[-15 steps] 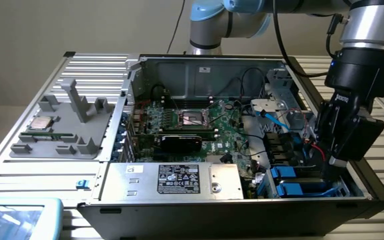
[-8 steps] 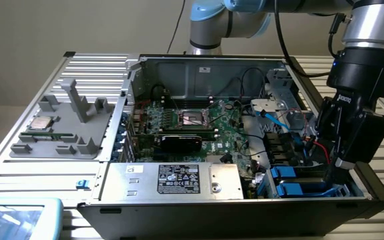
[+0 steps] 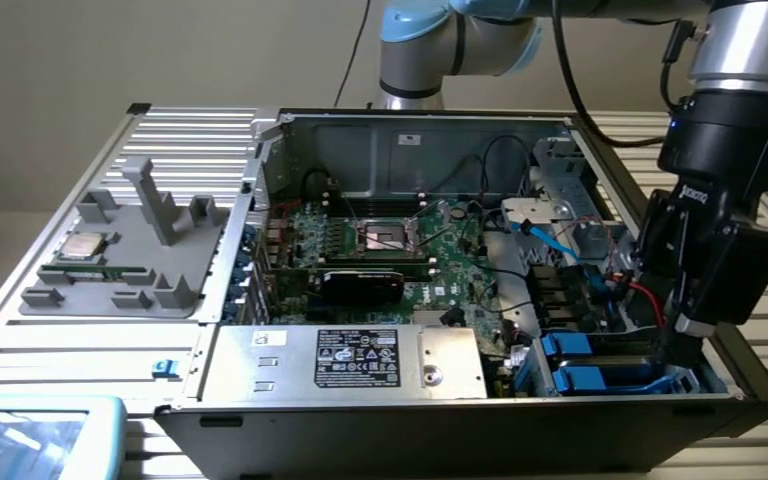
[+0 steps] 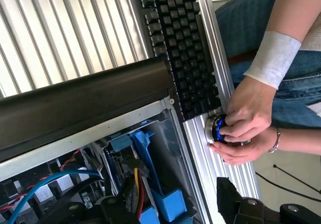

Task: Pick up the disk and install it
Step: 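Insert the disk into the insertion slot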

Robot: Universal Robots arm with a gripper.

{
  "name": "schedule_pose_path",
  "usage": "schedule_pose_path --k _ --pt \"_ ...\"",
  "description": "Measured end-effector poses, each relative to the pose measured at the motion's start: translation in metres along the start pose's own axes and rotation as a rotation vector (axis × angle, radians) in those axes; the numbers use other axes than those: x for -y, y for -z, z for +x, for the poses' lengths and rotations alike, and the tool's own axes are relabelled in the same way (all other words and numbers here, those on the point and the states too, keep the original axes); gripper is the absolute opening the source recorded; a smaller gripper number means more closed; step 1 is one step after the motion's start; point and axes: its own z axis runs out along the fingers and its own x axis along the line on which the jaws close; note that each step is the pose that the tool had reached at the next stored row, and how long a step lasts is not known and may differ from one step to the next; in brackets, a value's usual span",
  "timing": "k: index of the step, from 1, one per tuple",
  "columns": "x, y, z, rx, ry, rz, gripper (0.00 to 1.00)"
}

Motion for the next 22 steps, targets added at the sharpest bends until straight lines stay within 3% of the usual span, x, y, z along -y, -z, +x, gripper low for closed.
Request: schedule_pose_path --k 6,9,14,16,19,22 --pt "-0.0012 0.0007 -0.004 -0.0221 -0.011 -0.0181 0.74" --pt "-0.0022 0.0012 -0.007 -0.0278 -0.016 -0.0275 0.74" --pt "-0.0028 0.0016 -0.01 -0.0434 -0.037 -0.0635 0.74" --pt "-0.0027 0.0024 -0.011 -0.047 -0.042 -0.0726 0.74" --pt "-0.0022 0.003 -0.012 -0.0445 -0.046 -0.0811 0.74" --pt "-0.0005 0.003 -0.014 -0.0255 -0.051 -0.0936 0.74"
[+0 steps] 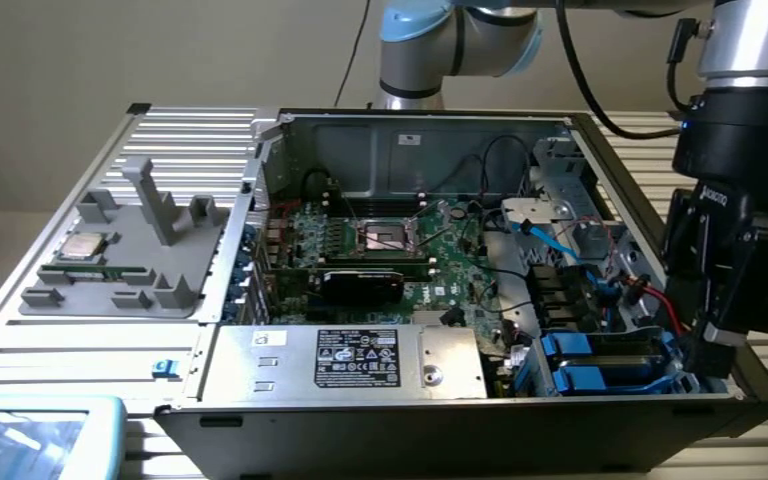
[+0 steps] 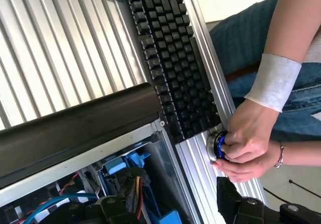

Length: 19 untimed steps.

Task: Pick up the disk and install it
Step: 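Insert the disk into the insertion slot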

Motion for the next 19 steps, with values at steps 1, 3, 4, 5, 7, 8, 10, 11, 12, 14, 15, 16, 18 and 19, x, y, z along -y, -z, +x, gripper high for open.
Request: schedule_pose_path --k 1,3,4,5,7,8,10,11,12,14,15,16,18,19 --pt "0.0005 -0.0001 -0.0004 0.0069 -0.001 -0.0039 0.74" --pt "0.0016 -0.0001 -0.0011 0.0227 -0.004 -0.0127 0.74" --pt "0.0022 -0.0001 -0.0013 0.0297 -0.006 -0.018 0.74" --pt "0.0027 -0.0001 -0.0016 0.0321 -0.007 -0.0222 0.74" --pt "0.0036 0.0002 -0.0022 0.0309 -0.011 -0.0281 0.74" --pt "0.0037 0.0005 -0.0024 0.0296 -0.013 -0.031 0.74" --pt "0.0037 0.0018 -0.003 0.0241 -0.021 -0.0434 0.74" --pt "0.0037 0.0023 -0.0029 0.0198 -0.026 -0.0511 0.74" --pt "0.0039 0.0026 -0.0028 0.0134 -0.03 -0.0571 0.74" --pt "0.0045 0.0029 -0.0028 -0.0154 -0.039 -0.0626 0.74" --pt "0.005 0.0028 -0.0028 -0.0351 -0.042 -0.0623 0.74" --pt "0.0056 0.0029 -0.0029 -0.0542 -0.046 -0.0611 0.74" --pt "0.0068 0.0029 -0.0033 -0.093 -0.052 -0.0582 0.74" --pt "0.0075 0.0029 -0.0035 -0.1126 -0.055 -0.0569 0.74"
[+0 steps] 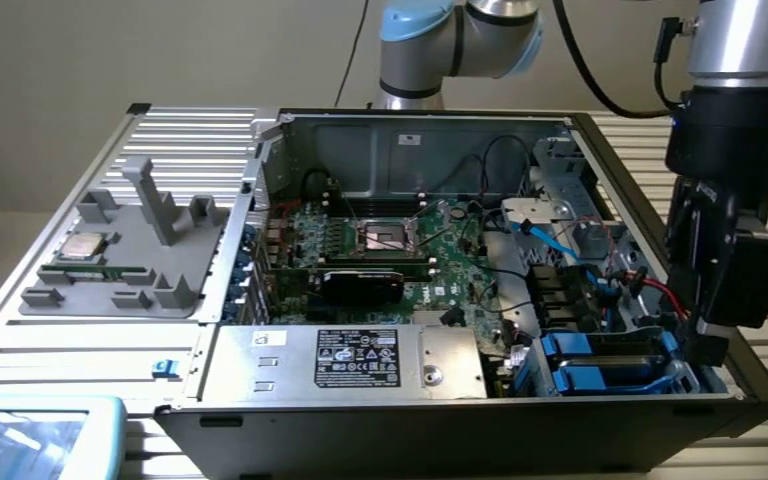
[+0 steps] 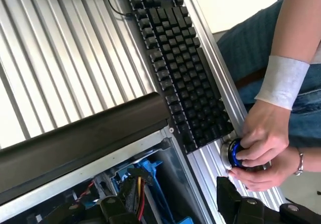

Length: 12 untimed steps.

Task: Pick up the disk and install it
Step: 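Insert the disk into the insertion slot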

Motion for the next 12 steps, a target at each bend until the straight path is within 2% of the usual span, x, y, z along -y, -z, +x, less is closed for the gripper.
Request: schedule_pose_path --k 4,5,6,7,8,12 --pt "0.0022 0.0002 -0.001 -0.0756 -0.015 0.0059 0.74" --pt "0.0027 0.0002 -0.001 -0.0899 -0.018 0.0066 0.74" --pt "0.003 0.0005 -0.001 -0.0973 -0.02 0.0063 0.74" --pt "0.003 0.0012 -0.002 -0.1022 -0.022 0.0054 0.74" --pt "0.0029 0.0023 -0.002 -0.1047 -0.023 0.0045 0.74" --pt "0.0001 0.0108 -0.008 -0.1055 -0.023 0.0031 0.74"
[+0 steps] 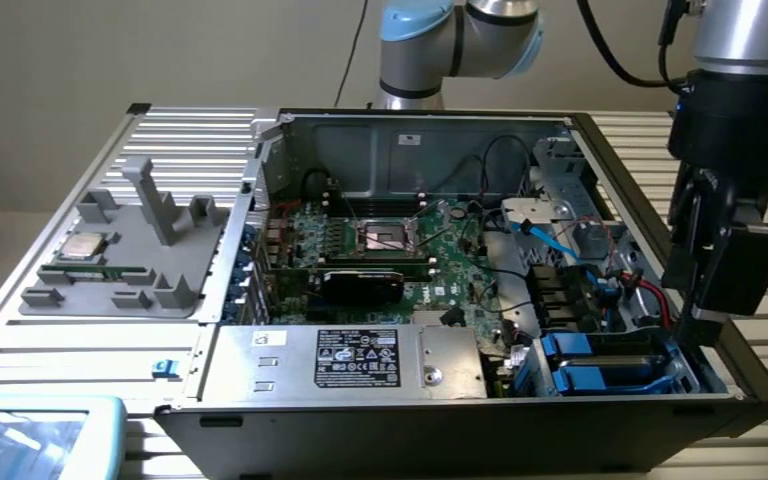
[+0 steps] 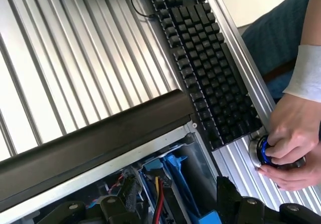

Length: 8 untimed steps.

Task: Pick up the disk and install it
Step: 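Insert the disk into the insertion slot, then insert the first disk wire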

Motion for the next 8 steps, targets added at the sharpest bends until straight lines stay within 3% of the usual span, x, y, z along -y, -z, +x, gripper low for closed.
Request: schedule_pose_path --k 2,8 --pt "-0.0018 0.0039 -0.0034 0.0003 0.0 -0.0003 0.74" --pt "-0.0009 0.0067 -0.0095 0.015 0.001 -0.0085 0.74"
